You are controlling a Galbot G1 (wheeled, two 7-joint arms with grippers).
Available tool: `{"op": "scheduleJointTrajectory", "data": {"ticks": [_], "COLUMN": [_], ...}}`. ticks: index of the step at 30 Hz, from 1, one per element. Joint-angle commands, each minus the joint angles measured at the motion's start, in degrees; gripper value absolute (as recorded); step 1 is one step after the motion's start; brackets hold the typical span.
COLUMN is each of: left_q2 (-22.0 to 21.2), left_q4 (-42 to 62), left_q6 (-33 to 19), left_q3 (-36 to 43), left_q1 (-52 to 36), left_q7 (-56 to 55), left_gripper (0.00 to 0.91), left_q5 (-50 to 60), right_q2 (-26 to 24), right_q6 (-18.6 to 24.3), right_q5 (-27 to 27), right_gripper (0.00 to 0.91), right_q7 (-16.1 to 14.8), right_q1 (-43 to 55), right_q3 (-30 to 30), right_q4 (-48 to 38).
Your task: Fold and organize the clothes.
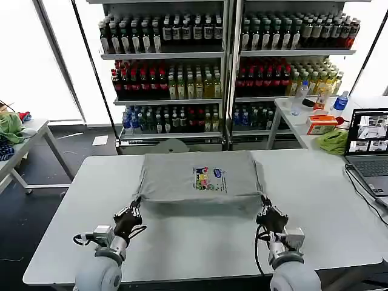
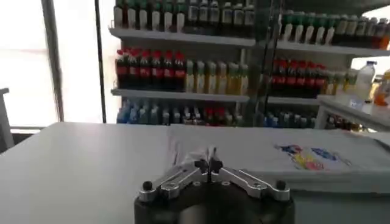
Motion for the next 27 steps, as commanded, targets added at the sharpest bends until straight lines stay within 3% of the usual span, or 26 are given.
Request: {"op": "scheduleJointTrajectory", "data": {"ticks": [1,13,27], "left_q2": [0.72,1.74,1.1], "left_q4": [4.77,13.6,24.32], "left_q6": [-1.05,-0.08,0.6], "left_q3": [0.0,3.67,6.85], "left_q1": [-6.55,-15.13,-22.56], "left_q7": [-0.83,-1.13,-1.19], "left_gripper": [0.0,0.0,0.0], "left_q5": [-4.79,-6.73,-7.26], "right_q2": [0.17,-0.48,1.63], "right_q6": [0.77,-1.89,-4.32], "right_q5": [-0.55,2.31,3.41], "right_gripper": [0.0,0.0,0.0], "right_q7": [-0.87,-1.91,-3.46], "right_q1": [9.41,23.96,29.32], "right_q3": [-0.7,-4.88,-6.39], "right_q4": [-6.61,-20.71,-32.78]}}
